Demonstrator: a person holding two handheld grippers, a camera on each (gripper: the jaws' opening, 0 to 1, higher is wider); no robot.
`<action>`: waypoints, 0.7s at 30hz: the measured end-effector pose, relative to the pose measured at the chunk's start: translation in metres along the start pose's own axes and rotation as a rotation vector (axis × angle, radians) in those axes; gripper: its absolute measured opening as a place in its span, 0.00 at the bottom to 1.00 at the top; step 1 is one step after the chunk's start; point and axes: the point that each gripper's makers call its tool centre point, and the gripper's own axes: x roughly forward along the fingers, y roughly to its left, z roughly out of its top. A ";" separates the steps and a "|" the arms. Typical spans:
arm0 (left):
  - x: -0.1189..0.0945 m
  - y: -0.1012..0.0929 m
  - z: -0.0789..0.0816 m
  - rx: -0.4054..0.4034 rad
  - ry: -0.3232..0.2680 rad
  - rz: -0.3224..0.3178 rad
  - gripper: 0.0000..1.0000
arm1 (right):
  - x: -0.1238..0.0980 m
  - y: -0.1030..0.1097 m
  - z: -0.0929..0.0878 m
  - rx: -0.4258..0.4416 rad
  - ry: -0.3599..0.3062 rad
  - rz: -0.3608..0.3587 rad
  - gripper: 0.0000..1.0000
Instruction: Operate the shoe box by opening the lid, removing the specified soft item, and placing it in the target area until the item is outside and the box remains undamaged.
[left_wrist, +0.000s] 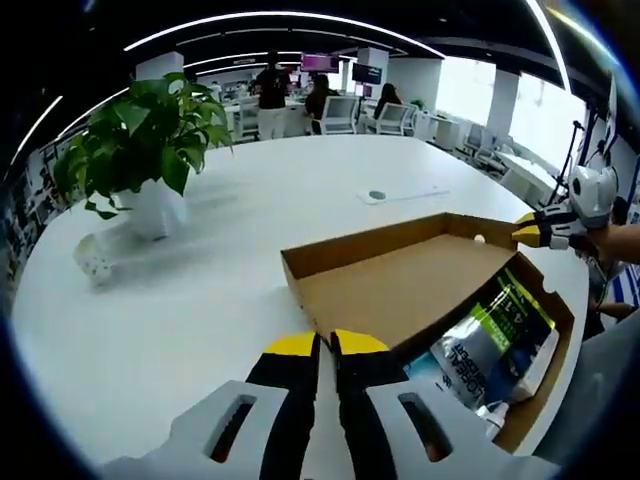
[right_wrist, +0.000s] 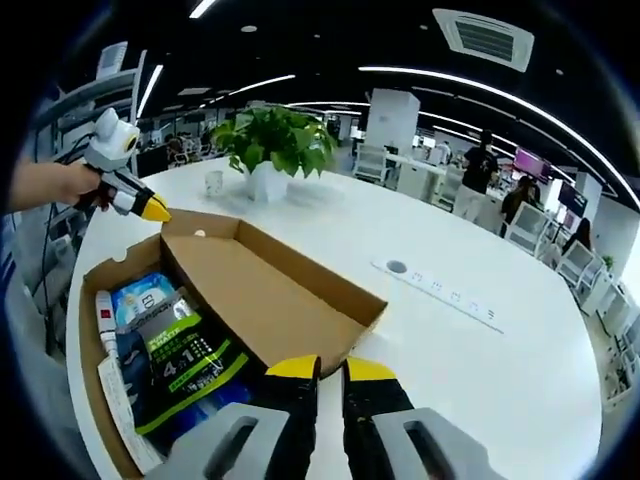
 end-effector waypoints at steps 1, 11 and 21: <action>-0.001 0.000 0.000 0.004 -0.001 0.000 0.04 | 0.000 0.000 0.000 0.005 -0.001 0.002 0.05; -0.017 -0.010 -0.001 0.022 -0.021 0.020 0.11 | -0.010 0.011 -0.002 -0.014 -0.003 0.025 0.16; -0.032 -0.027 -0.005 0.043 -0.039 0.024 0.14 | -0.027 0.014 -0.002 -0.008 -0.022 0.023 0.21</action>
